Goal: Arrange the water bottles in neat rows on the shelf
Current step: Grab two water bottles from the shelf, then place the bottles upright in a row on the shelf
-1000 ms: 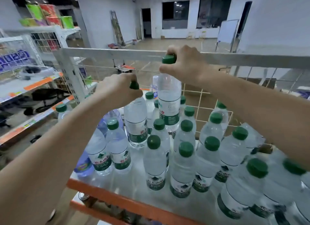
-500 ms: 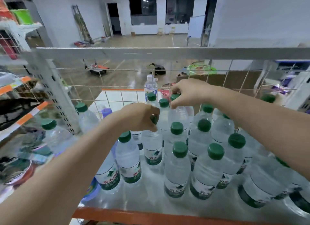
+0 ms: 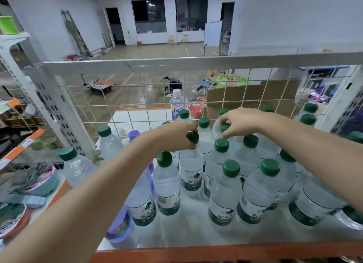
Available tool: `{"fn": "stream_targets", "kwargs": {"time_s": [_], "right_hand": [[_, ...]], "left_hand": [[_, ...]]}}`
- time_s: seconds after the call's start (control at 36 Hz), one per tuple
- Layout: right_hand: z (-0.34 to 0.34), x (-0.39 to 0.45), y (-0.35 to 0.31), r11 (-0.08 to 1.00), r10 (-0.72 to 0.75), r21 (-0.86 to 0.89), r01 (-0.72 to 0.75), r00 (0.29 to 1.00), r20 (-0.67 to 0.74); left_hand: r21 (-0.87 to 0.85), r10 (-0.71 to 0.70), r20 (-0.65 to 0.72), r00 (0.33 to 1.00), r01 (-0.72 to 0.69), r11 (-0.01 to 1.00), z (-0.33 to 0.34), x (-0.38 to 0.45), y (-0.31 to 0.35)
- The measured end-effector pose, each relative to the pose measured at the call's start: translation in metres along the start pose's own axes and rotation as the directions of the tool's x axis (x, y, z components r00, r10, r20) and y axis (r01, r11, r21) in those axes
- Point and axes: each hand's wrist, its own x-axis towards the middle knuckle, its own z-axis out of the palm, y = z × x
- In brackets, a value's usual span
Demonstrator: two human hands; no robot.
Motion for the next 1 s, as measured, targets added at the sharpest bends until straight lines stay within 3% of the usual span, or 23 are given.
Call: {"fn": "stream_targets", "kwargs": {"time_s": [0.14,0.25,0.39,0.61,0.75,0.86,1.0], "right_hand": [[-0.011,-0.009,-0.019,0.995,-0.044,-0.094,0.036,0.996,-0.079],[-0.026,-0.018,-0.05,0.986,-0.151,0.037,0.161,0.97,-0.19],[-0.029,-0.027,-0.096,0.939,-0.283,0.151,0.31,0.943,-0.178],[-0.012,-0.012,-0.154,0.886,-0.388,0.226,0.406,0.914,-0.119],[-0.002,0.003,-0.189,0.881,-0.454,0.112,0.46,0.888,-0.076],[0.005,0.017,-0.211,0.876,-0.482,0.008,0.482,0.876,0.016],[0.017,0.029,-0.223,0.885,-0.439,-0.104,0.455,0.887,0.14]], "left_hand": [[-0.15,-0.041,-0.085,0.996,0.028,0.988,-0.019,-0.018,-0.014],[-0.145,-0.093,-0.231,0.968,0.061,0.988,-0.046,-0.043,-0.033],[-0.126,-0.191,-0.259,0.947,0.163,0.979,-0.054,-0.073,-0.064],[0.054,-0.328,-0.129,0.936,0.336,0.94,-0.041,-0.116,-0.098],[0.103,-0.459,0.091,0.884,0.45,0.887,-0.032,-0.144,-0.103],[0.157,-0.445,0.195,0.874,0.42,0.894,-0.013,-0.151,-0.107],[0.086,-0.381,0.197,0.903,0.371,0.925,0.006,-0.147,-0.115]]}}
